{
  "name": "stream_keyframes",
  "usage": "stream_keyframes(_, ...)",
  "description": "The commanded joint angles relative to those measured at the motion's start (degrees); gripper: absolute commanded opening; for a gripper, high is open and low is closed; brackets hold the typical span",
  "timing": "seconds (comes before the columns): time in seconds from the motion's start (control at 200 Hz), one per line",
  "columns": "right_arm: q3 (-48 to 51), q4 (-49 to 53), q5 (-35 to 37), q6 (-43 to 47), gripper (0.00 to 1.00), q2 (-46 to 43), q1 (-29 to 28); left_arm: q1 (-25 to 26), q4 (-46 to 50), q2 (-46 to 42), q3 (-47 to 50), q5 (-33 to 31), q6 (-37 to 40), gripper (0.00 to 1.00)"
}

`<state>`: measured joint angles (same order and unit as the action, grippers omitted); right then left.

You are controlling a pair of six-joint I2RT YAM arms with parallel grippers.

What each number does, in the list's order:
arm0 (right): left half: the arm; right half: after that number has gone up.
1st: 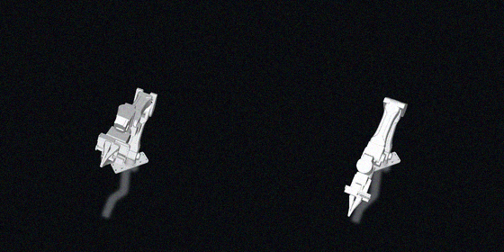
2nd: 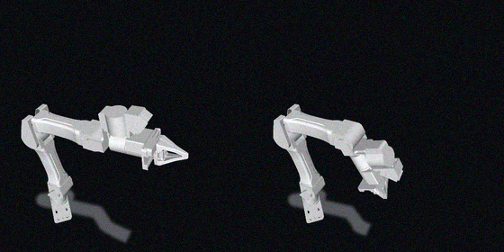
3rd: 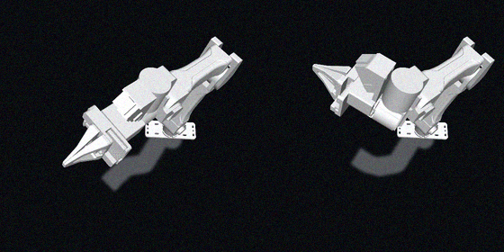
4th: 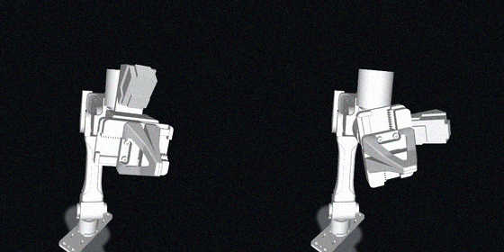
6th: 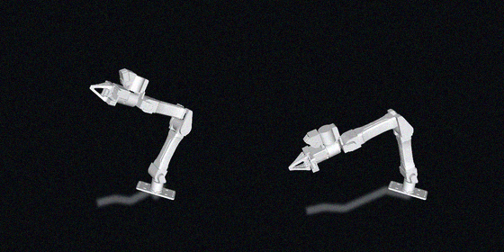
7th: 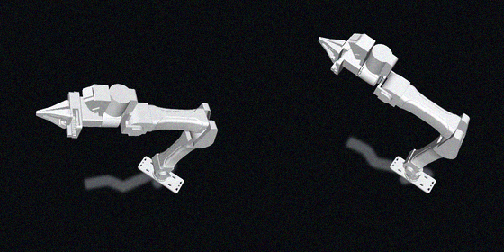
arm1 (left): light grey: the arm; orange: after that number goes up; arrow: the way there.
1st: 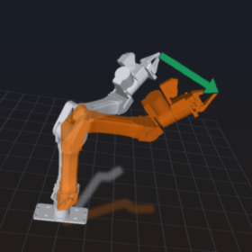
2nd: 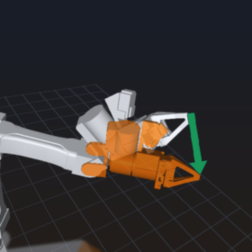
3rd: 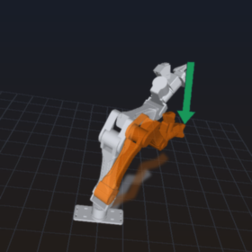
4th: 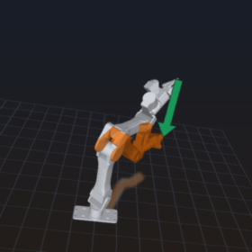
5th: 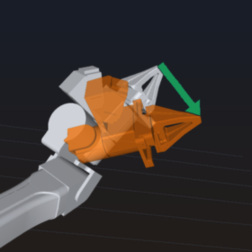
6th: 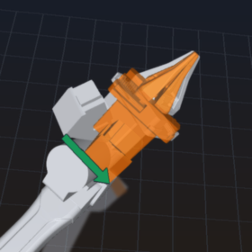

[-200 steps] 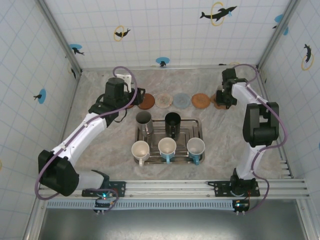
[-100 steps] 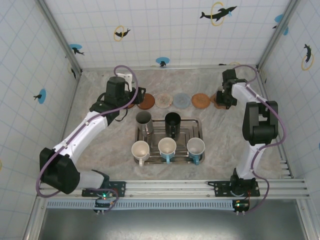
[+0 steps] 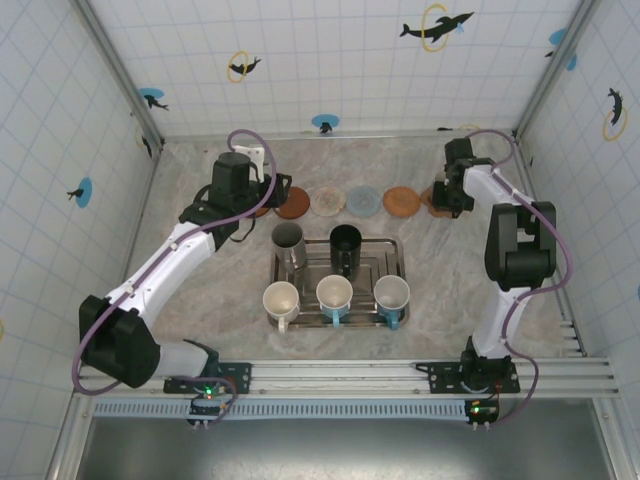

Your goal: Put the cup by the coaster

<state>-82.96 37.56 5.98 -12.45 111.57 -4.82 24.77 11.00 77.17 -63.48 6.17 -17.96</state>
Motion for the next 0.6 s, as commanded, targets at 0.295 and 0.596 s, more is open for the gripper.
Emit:
stream_keyframes(0.295,-3.88,-2.91,0.49,0.76,0.00,-1.07,0.44,0.28,-0.67,0.17,-1.92,0.15,0.91,0.55)
stream_keyframes(0.596,-3.36,-2.93,0.27,0.71,0.00,-0.99,0.43,0.30,-0.62,0.01,-1.79,0.05,0.90,0.55)
